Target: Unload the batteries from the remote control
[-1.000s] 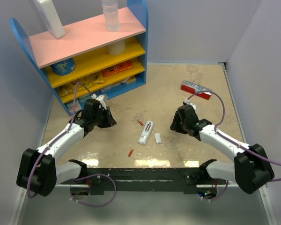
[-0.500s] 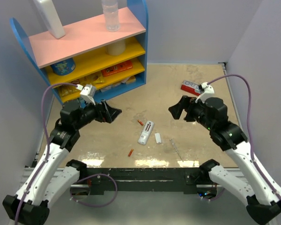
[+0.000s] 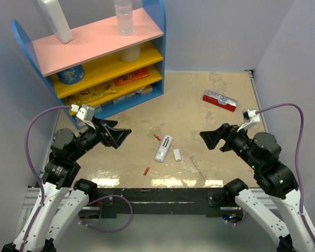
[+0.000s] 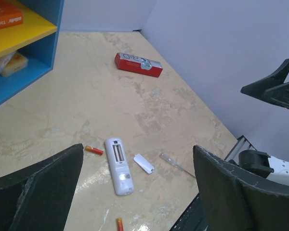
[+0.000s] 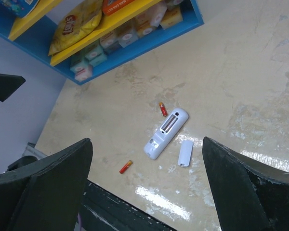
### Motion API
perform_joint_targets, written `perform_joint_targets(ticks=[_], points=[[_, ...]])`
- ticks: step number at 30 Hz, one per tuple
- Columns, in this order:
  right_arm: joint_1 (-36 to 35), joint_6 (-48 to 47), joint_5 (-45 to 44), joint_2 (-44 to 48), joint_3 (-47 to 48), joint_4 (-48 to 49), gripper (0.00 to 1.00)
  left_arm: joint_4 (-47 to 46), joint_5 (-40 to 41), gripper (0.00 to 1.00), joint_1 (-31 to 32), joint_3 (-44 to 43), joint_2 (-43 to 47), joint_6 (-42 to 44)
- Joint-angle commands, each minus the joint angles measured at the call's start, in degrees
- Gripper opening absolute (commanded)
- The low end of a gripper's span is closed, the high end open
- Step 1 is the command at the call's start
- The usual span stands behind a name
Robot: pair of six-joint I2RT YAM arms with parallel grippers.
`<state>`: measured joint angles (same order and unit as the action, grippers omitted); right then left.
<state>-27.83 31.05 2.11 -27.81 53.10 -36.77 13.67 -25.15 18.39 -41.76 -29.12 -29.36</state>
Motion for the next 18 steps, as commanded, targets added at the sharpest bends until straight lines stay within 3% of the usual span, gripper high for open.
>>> perform_joint_targets(ticks=[1, 18], points=[[0.15, -0.81, -0.09, -0.84, -0.54, -2.95, 0.98, 1.18, 2.64, 1.0, -0.11, 1.06, 2.4, -0.78], [0.06, -1.96, 1.5, 0.48, -0.19, -2.07, 0.98, 3.47, 3.53, 1.0, -0.2, 2.03, 5.04, -1.3]])
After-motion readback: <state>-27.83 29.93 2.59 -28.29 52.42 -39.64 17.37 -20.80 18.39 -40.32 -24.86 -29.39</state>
